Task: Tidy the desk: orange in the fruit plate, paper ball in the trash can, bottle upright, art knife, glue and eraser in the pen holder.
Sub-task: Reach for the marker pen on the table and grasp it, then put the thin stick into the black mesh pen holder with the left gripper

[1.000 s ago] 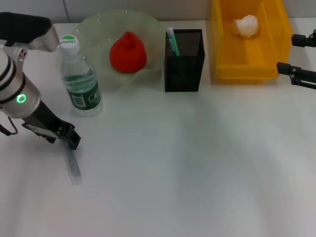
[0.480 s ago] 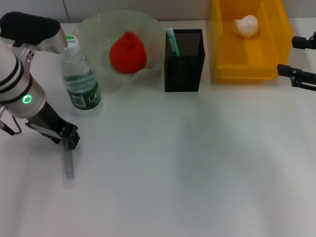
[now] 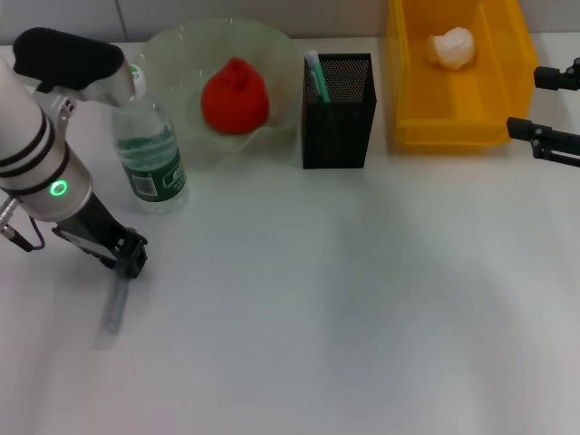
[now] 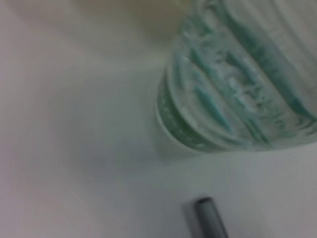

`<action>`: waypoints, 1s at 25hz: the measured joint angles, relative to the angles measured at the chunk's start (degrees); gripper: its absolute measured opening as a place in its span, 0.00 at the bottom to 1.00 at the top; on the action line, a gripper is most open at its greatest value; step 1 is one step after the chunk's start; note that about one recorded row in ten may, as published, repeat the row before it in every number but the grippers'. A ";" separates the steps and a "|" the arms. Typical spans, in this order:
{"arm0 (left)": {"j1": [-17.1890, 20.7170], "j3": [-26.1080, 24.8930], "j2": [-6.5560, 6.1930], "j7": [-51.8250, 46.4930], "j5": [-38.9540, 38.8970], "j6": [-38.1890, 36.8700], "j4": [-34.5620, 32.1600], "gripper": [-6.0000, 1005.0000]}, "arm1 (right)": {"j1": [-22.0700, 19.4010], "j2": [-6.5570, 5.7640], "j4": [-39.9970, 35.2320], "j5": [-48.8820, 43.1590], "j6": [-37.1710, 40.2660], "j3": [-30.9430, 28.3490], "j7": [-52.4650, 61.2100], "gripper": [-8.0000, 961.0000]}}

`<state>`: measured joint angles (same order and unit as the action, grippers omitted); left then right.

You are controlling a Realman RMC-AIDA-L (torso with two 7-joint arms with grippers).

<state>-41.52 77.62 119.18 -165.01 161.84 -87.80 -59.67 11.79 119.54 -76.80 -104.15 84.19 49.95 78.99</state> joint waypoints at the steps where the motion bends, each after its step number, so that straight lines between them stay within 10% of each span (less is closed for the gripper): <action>1: -0.02 0.55 0.00 0.00 -0.01 0.16 -0.06 0.35 | -0.04 0.00 0.00 0.00 0.00 -0.01 0.00 0.67; 11: 2.74 0.50 0.00 -0.05 1.21 0.97 -5.11 0.16 | -0.42 -0.05 -0.24 0.41 0.00 -0.03 0.28 0.68; 25: 12.53 -11.27 -0.87 7.62 3.78 -0.24 -33.83 0.17 | -1.79 -0.40 0.67 5.58 1.97 -1.58 4.36 0.68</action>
<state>-28.98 66.35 118.30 -157.39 165.62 -88.04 -93.50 10.01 119.14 -76.13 -98.56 86.16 48.37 83.35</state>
